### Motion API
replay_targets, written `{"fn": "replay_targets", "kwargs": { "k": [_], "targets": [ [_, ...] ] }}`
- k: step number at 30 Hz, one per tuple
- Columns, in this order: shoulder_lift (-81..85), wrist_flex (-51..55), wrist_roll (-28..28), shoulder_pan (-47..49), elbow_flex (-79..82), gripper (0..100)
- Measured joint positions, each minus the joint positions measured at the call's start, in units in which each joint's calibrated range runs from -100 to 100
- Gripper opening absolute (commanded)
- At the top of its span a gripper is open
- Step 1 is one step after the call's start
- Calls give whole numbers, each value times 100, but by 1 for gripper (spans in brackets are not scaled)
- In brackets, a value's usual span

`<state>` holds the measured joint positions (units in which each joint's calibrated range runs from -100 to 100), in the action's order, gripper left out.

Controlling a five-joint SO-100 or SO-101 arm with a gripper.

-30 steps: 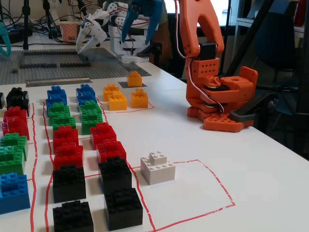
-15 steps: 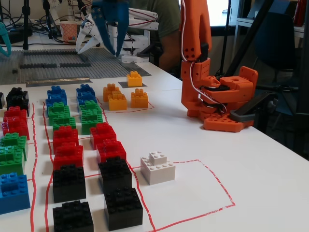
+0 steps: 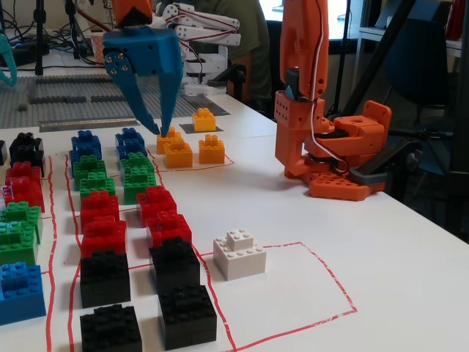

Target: Grab the block and put it in the grey marker

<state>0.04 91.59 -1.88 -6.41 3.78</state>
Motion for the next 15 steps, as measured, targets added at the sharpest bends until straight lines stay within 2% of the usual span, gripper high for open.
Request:
{"fn": "replay_targets", "kwargs": {
  "k": [5, 15],
  "targets": [
    [0, -32, -293, 663, 9, 0],
    [0, -104, -425, 1044, 9, 0]
  ]
}}
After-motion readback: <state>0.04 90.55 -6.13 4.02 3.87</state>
